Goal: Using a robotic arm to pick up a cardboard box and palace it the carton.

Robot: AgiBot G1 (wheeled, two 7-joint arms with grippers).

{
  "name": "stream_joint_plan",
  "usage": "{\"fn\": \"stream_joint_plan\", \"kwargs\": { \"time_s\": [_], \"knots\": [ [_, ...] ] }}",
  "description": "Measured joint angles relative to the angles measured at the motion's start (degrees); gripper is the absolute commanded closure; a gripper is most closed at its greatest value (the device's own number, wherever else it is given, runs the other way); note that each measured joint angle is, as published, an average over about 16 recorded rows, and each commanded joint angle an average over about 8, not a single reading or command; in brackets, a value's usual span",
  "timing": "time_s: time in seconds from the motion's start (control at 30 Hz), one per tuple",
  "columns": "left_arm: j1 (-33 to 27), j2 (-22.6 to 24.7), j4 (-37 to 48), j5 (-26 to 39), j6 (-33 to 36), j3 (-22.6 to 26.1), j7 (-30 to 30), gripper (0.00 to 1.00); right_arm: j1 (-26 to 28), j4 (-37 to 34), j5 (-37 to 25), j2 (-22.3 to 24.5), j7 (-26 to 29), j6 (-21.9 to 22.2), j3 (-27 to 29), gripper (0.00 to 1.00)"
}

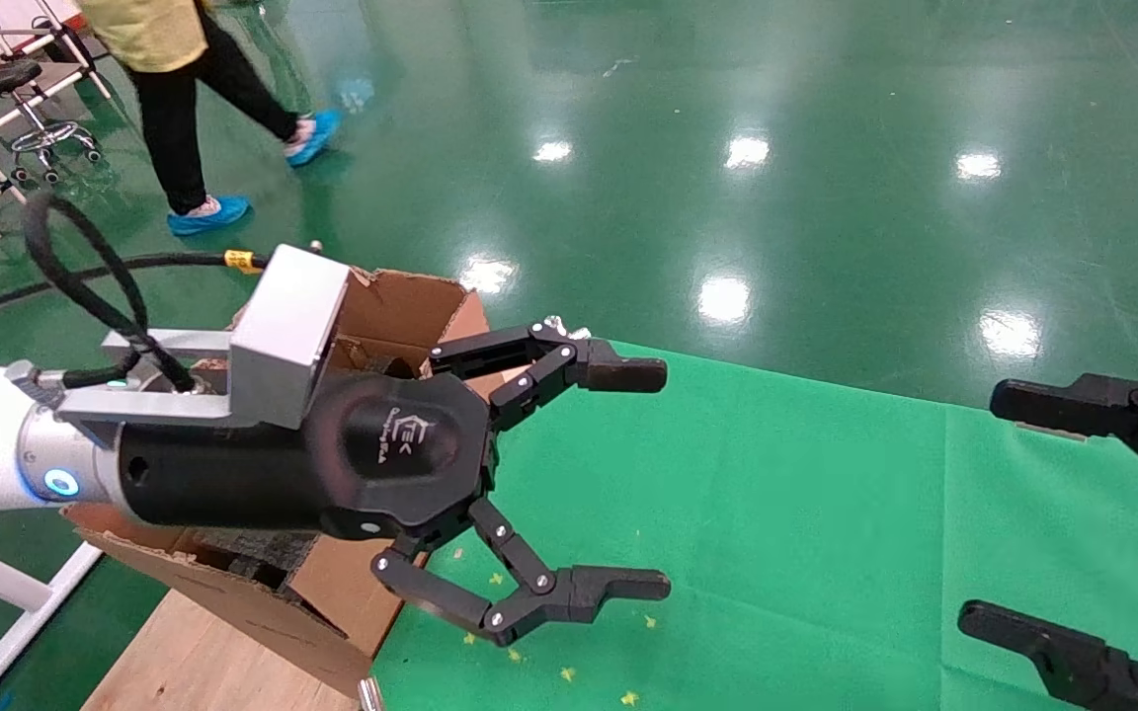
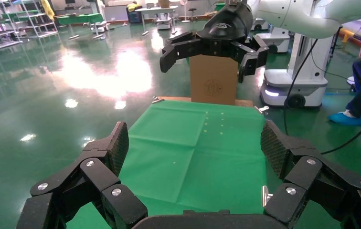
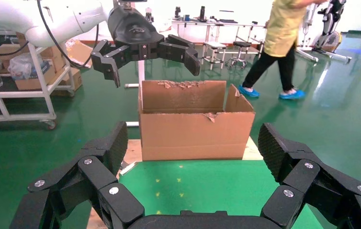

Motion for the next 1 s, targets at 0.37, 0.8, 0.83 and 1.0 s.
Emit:
{"fn": "stream_joint_plan", "kwargs": {
  "time_s": [0.37,0.8,0.83,1.0],
  "knots": [
    [-0.32,0.04,0.39,0.27,0.02,0.15,-0.10,0.00,0.00,0.00,0.00,0.00,0.00,0.00,0.00,0.00],
    [-0.46,0.05,0.55,0.37,0.06,0.22,-0.14,0.00,0.00,0.00,0.00,0.00,0.00,0.00,0.00,0.00],
    [-0.47,0.05,0.55,0.37,0.07,0.23,-0.15,0.00,0.00,0.00,0.00,0.00,0.00,0.00,0.00,0.00],
    [-0.49,0.05,0.58,0.39,0.08,0.25,-0.16,0.00,0.00,0.00,0.00,0.00,0.00,0.00,0.00,0.00]
  ]
}}
